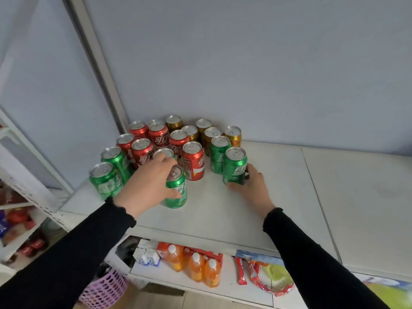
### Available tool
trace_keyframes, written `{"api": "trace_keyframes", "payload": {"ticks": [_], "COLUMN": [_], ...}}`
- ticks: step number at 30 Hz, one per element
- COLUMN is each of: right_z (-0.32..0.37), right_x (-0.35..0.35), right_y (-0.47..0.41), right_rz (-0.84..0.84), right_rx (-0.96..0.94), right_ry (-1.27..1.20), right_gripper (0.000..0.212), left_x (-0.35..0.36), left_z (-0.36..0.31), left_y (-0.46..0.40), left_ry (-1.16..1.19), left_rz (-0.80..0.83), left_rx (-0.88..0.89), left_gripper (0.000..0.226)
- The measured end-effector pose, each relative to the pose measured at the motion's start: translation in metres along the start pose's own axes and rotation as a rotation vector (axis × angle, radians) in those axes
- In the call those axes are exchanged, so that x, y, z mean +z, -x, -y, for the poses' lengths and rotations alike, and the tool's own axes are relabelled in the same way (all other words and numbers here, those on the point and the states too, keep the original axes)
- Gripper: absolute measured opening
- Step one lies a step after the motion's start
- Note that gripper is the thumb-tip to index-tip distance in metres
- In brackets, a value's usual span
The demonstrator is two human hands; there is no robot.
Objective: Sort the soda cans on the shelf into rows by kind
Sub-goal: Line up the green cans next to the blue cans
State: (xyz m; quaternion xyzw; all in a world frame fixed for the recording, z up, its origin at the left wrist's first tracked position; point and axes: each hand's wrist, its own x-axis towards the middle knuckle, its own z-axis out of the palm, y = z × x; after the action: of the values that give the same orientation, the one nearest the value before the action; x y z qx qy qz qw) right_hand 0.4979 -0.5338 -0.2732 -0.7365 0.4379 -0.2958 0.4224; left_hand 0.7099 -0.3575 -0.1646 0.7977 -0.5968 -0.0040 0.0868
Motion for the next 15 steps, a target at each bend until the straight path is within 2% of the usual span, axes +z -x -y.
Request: {"api": "trace_keyframes", "payload": {"ticks": [3, 7, 15], "right_z": [0.004, 0.001, -0.027], "right_x": [0.001, -0.017, -0.127], "right_y": [0.012, 0.034, 0.075], "right_rz": [-0.052, -0.152, -0.397], "right_rx": [0.015, 0.045, 0.102], "right_ry": [-0.100, -0.166, -0.145], "right_gripper": [0.056, 0.055, 0.055], "left_x": [-0.004, -0.010, 0.000], "left_z": [-0.009, -0.039, -0.159], "left_y": [-0.004, -0.021, -0.074], "left_ry": [0.031, 0.127, 0.315], "left_rz": [0.005, 0.026, 0.084], "left_rx": [0.082, 0.212, 0.450], "left_gripper": [0.074, 0.077, 0.070]}}
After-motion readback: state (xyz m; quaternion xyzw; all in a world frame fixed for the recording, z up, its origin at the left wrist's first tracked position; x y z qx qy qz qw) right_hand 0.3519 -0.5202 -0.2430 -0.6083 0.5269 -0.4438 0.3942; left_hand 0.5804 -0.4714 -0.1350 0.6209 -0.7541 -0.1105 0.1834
